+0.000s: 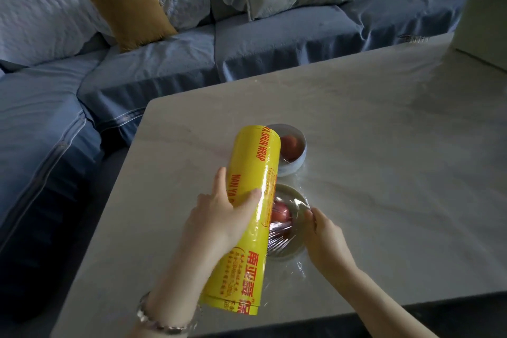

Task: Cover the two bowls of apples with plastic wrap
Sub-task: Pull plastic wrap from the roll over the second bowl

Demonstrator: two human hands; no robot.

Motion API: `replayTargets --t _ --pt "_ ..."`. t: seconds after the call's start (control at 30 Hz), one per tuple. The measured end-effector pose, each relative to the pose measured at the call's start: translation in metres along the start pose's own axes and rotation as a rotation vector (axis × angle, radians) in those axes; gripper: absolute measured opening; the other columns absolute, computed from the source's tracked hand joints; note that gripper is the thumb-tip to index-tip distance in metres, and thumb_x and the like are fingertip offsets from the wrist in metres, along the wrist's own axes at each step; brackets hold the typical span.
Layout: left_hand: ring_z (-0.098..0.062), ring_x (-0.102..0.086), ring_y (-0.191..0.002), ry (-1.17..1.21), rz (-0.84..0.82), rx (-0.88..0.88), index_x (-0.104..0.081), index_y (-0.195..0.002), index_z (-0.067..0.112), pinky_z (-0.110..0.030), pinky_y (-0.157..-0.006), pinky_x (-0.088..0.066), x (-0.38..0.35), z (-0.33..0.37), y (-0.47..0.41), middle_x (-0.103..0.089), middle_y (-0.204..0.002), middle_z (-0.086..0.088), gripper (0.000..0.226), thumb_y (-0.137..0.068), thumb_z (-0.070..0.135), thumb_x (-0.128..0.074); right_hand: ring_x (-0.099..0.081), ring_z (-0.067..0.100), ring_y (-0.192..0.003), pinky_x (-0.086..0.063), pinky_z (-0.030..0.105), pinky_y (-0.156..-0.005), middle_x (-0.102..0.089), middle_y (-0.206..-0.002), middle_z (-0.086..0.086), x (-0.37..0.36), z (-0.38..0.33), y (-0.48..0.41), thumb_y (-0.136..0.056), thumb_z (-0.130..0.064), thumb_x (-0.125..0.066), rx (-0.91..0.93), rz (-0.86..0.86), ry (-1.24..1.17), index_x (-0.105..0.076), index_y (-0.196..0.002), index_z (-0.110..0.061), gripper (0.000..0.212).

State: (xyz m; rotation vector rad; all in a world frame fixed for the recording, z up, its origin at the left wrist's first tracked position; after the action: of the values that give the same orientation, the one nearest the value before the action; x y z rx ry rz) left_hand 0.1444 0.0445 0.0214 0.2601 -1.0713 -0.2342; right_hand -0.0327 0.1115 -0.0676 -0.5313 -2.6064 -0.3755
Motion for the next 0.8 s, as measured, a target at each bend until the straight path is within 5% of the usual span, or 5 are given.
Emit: replayTargets --t 0.1,0.2,0.3,0.43,0.8 --pt "-0.024 -0.065 -0.098 0.450 -0.260 -0.010 -0.024 -0.139 0.035 -0.045 -0.086 -0.054 -0.006 -0.005 -0.005 -0.059 -0.120 0.002 0.094 -0.061 0.066 -0.068 -0.050 0.006 -0.063 -0.039 0.020 -0.057 -0.057 -0.070 -0.007 0.000 0.000 0.001 -0.099 -0.031 -0.031 -0.004 0.000 -0.014 -0.053 -0.080 -0.020 0.031" --pt "-0.023 -0.069 -0.089 0.585 -0.299 -0.005 -0.040 -0.129 0.030 -0.043 -0.079 -0.058 -0.009 -0.007 -0.005 -0.065 -0.108 -0.001 0.079 -0.062 0.051 -0.076 -0.049 0.005 -0.063 -0.039 0.019 -0.057 -0.058 -0.071 -0.007 0.001 -0.002 0.001 -0.099 -0.032 -0.033 -0.004 0.012 -0.026 -0.054 -0.077 -0.022 0.032" --pt "-0.023 -0.067 -0.090 0.525 -0.181 -0.016 -0.040 -0.125 0.034 -0.046 -0.081 -0.057 -0.004 -0.011 -0.004 -0.063 -0.108 0.004 0.084 -0.052 0.057 -0.075 -0.042 0.007 -0.055 -0.034 0.022 -0.052 -0.051 -0.062 -0.007 0.003 -0.004 0.001 -0.098 -0.029 -0.035 -0.007 0.042 -0.014 -0.044 -0.063 -0.023 0.037" --pt "-0.021 -0.064 -0.091 0.379 -0.032 0.033 -0.034 -0.127 0.037 -0.047 -0.085 -0.054 0.005 -0.028 0.000 -0.061 -0.109 0.007 0.093 -0.047 0.068 -0.069 -0.041 0.014 -0.057 -0.033 0.025 -0.052 -0.051 -0.061 -0.004 0.002 -0.005 -0.002 -0.098 -0.023 -0.035 0.025 0.025 0.045 -0.052 -0.073 -0.008 0.033" --pt "-0.033 -0.056 -0.106 0.053 0.089 0.150 -0.001 -0.145 0.031 -0.042 -0.086 -0.046 0.009 -0.061 0.006 -0.047 -0.128 -0.011 0.104 -0.069 0.070 -0.059 -0.039 0.018 -0.058 -0.033 0.027 -0.052 -0.054 -0.061 0.003 0.000 -0.004 -0.007 -0.096 -0.020 -0.038 0.073 -0.026 0.115 -0.049 -0.071 -0.007 0.031"
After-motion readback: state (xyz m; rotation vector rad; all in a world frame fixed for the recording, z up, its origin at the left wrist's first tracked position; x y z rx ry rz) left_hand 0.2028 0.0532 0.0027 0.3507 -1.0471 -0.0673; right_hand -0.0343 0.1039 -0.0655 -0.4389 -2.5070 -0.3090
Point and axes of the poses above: each hand's wrist, its own y-axis away from the middle knuckle, its own x-axis out of the back of the hand, z = x × y, the point moved 8 cm from there along -y, towards the middle knuckle
